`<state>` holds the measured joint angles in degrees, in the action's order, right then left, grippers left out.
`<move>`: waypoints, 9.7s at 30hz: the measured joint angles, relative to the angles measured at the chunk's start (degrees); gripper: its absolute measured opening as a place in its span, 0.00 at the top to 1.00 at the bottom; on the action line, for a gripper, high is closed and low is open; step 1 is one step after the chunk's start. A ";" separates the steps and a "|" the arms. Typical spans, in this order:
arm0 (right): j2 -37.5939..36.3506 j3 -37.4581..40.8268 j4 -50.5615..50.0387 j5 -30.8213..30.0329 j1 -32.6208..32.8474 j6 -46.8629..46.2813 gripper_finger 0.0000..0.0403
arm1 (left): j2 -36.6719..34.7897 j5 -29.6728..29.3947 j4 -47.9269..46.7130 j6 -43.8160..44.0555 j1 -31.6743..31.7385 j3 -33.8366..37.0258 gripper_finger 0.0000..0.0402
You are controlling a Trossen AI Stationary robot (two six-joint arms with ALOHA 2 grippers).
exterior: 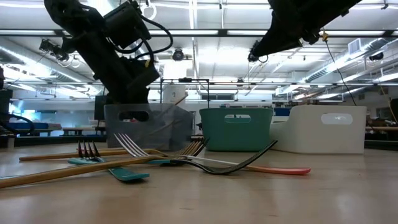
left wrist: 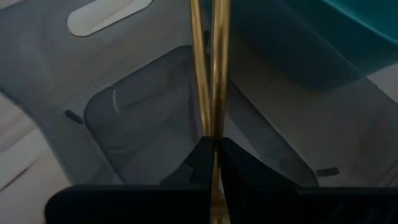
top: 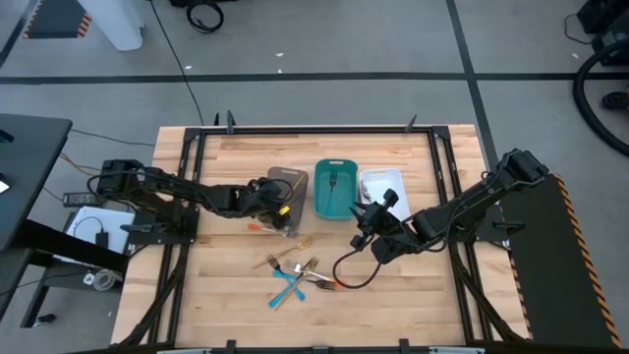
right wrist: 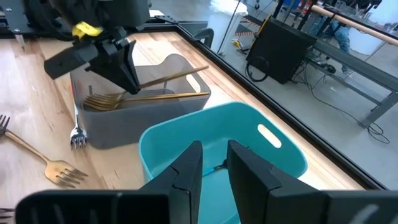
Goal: Sort silverware by color (type)
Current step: Put the gold fork into the black bin
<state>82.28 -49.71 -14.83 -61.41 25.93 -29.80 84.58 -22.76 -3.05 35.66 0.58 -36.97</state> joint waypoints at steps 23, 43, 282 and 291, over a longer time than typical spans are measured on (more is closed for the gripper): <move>0.00 0.00 0.20 0.00 0.04 0.44 0.79 | -0.03 -0.31 -0.23 -0.35 0.00 0.00 0.94; -0.04 0.00 0.24 0.00 0.07 0.44 0.79 | 3.12 -0.38 0.09 -0.02 -0.13 -0.13 0.94; 10.49 5.55 33.97 19.16 -0.02 14.75 0.79 | 14.22 11.43 -21.86 -4.85 -19.45 -16.05 0.92; 10.49 5.55 33.97 19.32 0.26 14.84 0.79 | 14.20 10.90 -26.46 -6.79 -18.67 -18.11 0.92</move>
<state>92.77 -44.16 19.14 -42.09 26.20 -14.96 98.78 -11.86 -29.51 28.87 -18.09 -55.08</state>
